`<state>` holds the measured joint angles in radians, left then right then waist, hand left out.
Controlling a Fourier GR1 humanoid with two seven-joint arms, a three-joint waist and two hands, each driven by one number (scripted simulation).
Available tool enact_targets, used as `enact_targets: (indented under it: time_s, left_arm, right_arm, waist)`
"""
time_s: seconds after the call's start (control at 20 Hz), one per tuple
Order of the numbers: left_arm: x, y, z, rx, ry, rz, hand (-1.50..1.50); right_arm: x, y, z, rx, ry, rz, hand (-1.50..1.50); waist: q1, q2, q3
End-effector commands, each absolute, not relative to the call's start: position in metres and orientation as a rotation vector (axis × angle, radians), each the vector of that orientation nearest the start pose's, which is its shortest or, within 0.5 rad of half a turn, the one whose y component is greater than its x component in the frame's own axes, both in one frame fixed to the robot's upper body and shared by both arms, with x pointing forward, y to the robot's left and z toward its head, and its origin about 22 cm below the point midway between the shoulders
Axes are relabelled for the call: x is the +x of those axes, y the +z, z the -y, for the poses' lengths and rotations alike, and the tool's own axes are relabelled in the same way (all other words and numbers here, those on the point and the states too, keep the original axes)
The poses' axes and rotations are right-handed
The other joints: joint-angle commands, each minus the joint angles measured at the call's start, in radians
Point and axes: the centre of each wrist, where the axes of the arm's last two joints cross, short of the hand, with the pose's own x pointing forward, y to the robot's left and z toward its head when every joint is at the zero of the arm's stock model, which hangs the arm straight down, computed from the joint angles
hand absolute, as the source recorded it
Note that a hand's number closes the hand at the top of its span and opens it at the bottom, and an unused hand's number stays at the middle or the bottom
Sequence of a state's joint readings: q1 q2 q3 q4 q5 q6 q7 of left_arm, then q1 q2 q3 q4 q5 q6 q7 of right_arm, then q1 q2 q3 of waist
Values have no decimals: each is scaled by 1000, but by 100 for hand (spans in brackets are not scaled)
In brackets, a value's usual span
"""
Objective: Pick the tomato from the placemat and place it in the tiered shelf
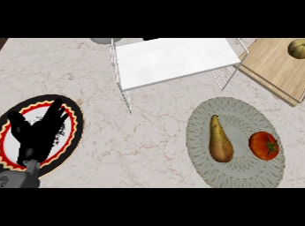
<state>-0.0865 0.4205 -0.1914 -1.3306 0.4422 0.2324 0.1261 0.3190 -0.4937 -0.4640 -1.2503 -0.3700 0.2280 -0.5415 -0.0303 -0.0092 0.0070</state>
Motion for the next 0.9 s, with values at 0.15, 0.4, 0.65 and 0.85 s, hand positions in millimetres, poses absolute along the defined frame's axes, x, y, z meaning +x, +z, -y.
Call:
enact_targets:
  time_s: [0.15,0.4,0.65,0.85]
  left_arm:
    - [253,-32,-287,112,70,1123,0]
    - [243,-27,-293,106,45,1111,0]
    - [241,-29,-294,97,56,1105,0]
    - [256,-24,-292,87,50,1124,0]
  right_arm:
    - [60,20,488,-335,44,1668,-150]
    - [78,63,458,-412,165,1551,-150]
    - [92,104,434,-501,107,1455,-150]
    - [115,121,406,-596,108,1383,-150]
  waist:
    - [7,9,-9]
    - [18,9,-10]
    - [26,10,-10]
    - [33,13,-10]
